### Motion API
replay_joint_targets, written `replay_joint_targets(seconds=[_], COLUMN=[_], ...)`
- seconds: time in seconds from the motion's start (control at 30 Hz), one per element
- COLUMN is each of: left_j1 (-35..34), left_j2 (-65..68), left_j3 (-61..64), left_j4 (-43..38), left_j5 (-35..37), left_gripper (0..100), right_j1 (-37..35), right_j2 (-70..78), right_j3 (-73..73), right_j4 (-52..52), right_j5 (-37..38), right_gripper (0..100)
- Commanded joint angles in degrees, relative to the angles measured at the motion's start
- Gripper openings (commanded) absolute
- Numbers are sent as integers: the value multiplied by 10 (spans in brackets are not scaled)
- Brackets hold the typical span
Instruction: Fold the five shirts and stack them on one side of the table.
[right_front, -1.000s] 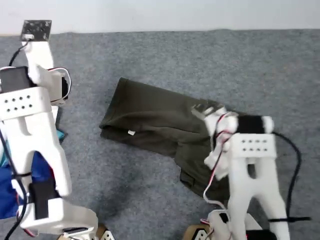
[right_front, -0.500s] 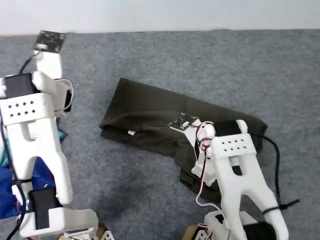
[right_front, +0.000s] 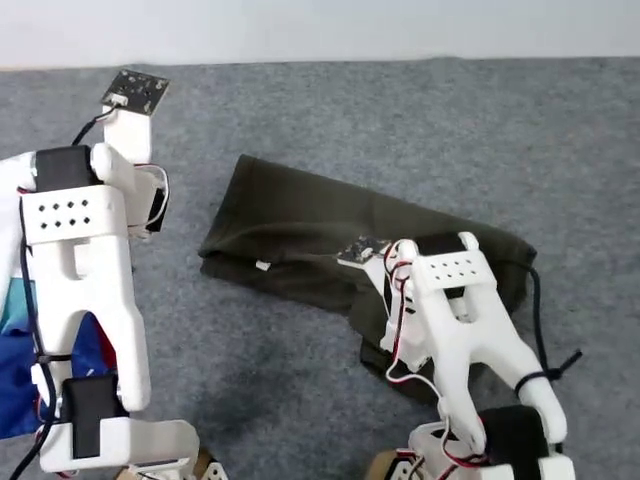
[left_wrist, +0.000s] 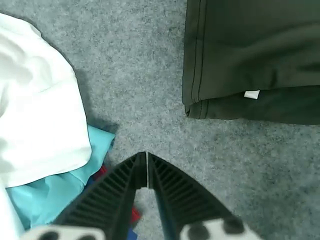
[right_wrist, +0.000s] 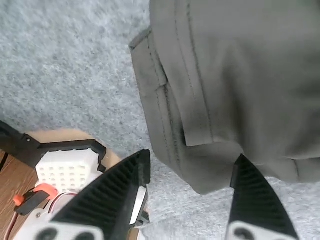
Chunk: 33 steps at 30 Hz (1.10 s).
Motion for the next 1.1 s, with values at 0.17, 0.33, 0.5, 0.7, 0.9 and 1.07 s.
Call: replay_joint_targets(seconds=[0.17, 0.33, 0.5, 0.7, 0.9, 1.07], left_j1=[-2, -33, -41, -41, -41, -41], left_j2=[-27, -27, -26, -24, -23, -23], left_j3=[-4, -6, -5, -5, -5, -5], left_j4=[13, 6, 6, 6, 5, 5], left_j5=[-5, -5, -5, -5, -5, -5], left_gripper=[13, 13, 13, 13, 13, 13], right_j1=[0, 0, 1, 15, 53, 58], right_j2=[45, 82, 110, 156, 180, 180], right_j3=[-2, -2, -2, -1, -2, -3], right_j4=[-41, -54, -69, -73, -80, -80], right_j5=[4, 4, 4, 4, 5, 5], right_gripper=[270, 270, 270, 184, 125, 122])
